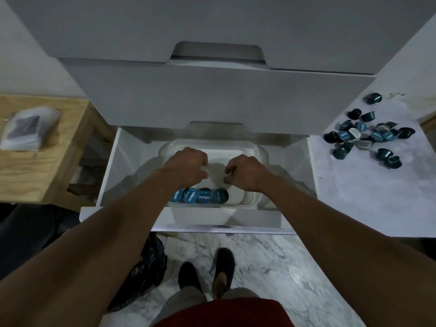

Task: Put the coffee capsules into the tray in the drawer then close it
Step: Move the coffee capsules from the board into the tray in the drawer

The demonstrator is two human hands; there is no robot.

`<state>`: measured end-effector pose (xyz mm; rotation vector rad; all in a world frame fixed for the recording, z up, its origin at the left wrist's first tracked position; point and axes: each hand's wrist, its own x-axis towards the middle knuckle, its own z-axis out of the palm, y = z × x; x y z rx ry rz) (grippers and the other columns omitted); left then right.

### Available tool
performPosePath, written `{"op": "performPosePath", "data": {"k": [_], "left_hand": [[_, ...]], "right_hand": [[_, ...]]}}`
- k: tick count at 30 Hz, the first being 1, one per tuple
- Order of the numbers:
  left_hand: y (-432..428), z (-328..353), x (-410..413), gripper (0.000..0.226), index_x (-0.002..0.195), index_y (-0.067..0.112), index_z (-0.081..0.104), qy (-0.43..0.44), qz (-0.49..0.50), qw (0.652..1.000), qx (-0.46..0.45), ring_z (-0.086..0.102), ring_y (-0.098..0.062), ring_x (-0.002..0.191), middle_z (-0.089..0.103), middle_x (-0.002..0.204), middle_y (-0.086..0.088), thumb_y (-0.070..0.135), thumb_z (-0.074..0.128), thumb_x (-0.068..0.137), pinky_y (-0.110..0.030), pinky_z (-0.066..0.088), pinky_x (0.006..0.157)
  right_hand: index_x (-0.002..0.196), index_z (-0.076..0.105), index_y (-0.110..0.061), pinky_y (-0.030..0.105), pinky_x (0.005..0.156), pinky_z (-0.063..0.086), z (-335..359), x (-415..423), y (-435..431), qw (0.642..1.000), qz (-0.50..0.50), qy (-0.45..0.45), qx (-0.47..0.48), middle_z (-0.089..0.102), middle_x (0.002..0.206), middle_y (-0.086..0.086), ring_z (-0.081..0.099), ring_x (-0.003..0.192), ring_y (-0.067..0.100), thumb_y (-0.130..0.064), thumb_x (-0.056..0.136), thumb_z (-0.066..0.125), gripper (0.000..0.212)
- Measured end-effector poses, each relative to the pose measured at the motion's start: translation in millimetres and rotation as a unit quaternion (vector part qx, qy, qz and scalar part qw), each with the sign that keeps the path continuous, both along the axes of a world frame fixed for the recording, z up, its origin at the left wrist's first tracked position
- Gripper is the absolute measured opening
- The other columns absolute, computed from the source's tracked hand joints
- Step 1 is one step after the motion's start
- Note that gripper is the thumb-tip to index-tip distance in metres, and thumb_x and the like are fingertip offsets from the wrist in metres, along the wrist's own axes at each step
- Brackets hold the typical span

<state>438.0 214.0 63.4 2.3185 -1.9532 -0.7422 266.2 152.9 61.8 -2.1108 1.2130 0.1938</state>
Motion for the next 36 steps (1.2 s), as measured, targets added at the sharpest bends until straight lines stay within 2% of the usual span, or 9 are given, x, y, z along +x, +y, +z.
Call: {"op": "performPosePath", "data": {"k": [4, 7, 11, 15, 18, 22, 26, 30, 36], "left_hand": [[7.9, 18.0, -21.6, 0.043, 0.127, 0.016, 0.05, -0.09, 0.006, 0.99, -0.111, 0.051, -0.029, 0.116, 0.054, 0.126, -0.011, 0.033, 0.058, 0.088, -0.041, 0.042, 0.095], [17.7, 30.2, -39.2, 0.049, 0.133, 0.015, 0.042, -0.117, -0.001, 0.976, -0.185, 0.048, -0.029, 0.117, 0.05, 0.13, -0.011, 0.034, 0.055, 0.09, -0.044, 0.044, 0.095], [27.4, 47.8, -66.8, 0.046, 0.13, 0.013, 0.042, -0.114, -0.01, 0.961, -0.253, 0.046, -0.029, 0.116, 0.047, 0.128, -0.011, 0.032, 0.055, 0.09, -0.041, 0.042, 0.093], [34.4, 60.4, -104.3, 0.046, 0.123, 0.007, 0.049, -0.118, -0.036, 0.941, -0.314, 0.052, -0.035, 0.107, 0.053, 0.119, -0.017, 0.029, 0.062, 0.084, -0.044, 0.046, 0.087], [38.7, 67.2, -137.8, 0.042, 0.118, 0.006, 0.05, -0.105, -0.056, 0.926, -0.358, 0.053, -0.033, 0.102, 0.054, 0.116, -0.017, 0.028, 0.06, 0.084, -0.042, 0.048, 0.084], [30.7, 73.2, -182.9, 0.042, 0.12, 0.004, 0.048, -0.091, -0.098, 0.916, -0.378, 0.052, -0.033, 0.104, 0.053, 0.118, -0.017, 0.028, 0.056, 0.087, -0.042, 0.047, 0.087], [9.9, 74.8, -237.0, 0.043, 0.118, -0.001, 0.054, -0.076, -0.121, 0.915, -0.378, 0.059, -0.034, 0.102, 0.06, 0.114, -0.02, 0.023, 0.064, 0.085, -0.042, 0.051, 0.085], [-19.7, 71.3, -299.6, 0.044, 0.106, -0.003, 0.062, -0.097, -0.144, 0.908, -0.382, 0.066, -0.03, 0.09, 0.067, 0.1, -0.018, 0.02, 0.078, 0.072, -0.035, 0.056, 0.074], [-60.7, 55.5, -402.6, 0.043, 0.108, 0.0, 0.064, -0.084, -0.116, 0.921, -0.362, 0.068, -0.028, 0.093, 0.07, 0.102, -0.016, 0.024, 0.078, 0.074, -0.033, 0.056, 0.075]], "right_hand": [[0.121, 0.058, -0.014, 0.034, 0.095, 0.044, 16.5, -11.8, 2.9, 0.991, -0.015, -0.029, -0.127, 0.06, 0.123, 0.009, 0.057, 0.111, 0.026, -0.033, 0.088, 0.061, 0.038], [0.126, 0.053, -0.011, 0.034, 0.096, 0.041, 32.8, -26.6, 12.6, 0.978, -0.022, -0.048, -0.203, 0.055, 0.128, 0.013, 0.053, 0.114, 0.029, -0.031, 0.091, 0.056, 0.04], [0.125, 0.051, -0.009, 0.037, 0.097, 0.04, 53.3, -55.0, 34.3, 0.954, -0.067, -0.075, -0.281, 0.053, 0.125, 0.014, 0.05, 0.115, 0.031, -0.029, 0.091, 0.056, 0.039], [0.117, 0.053, -0.005, 0.042, 0.095, 0.041, 63.6, -92.5, 56.4, 0.927, -0.109, -0.074, -0.35, 0.054, 0.121, 0.018, 0.048, 0.111, 0.036, -0.028, 0.09, 0.057, 0.035], [0.126, 0.05, -0.005, 0.042, 0.097, 0.04, 66.3, -126.6, 63.9, 0.918, -0.135, -0.056, -0.369, 0.051, 0.127, 0.017, 0.046, 0.115, 0.036, -0.03, 0.09, 0.056, 0.044], [0.122, 0.052, -0.005, 0.042, 0.095, 0.041, 68.6, -175.0, 62.2, 0.906, -0.17, -0.054, -0.384, 0.054, 0.122, 0.017, 0.049, 0.112, 0.036, -0.027, 0.089, 0.059, 0.042], [0.124, 0.052, -0.006, 0.039, 0.094, 0.042, 71.2, -228.6, 52.4, 0.898, -0.199, -0.055, -0.389, 0.054, 0.125, 0.014, 0.049, 0.114, 0.033, -0.028, 0.09, 0.059, 0.041], [0.13, 0.048, -0.009, 0.037, 0.099, 0.041, 66.6, -290.5, 26.9, 0.899, -0.215, -0.05, -0.377, 0.051, 0.133, 0.012, 0.046, 0.122, 0.029, -0.033, 0.093, 0.055, 0.045], [0.132, 0.047, -0.012, 0.033, 0.099, 0.041, 52.9, -388.5, -16.0, 0.912, -0.214, -0.04, -0.348, 0.05, 0.133, 0.007, 0.048, 0.118, 0.024, -0.036, 0.093, 0.053, 0.046]]}}
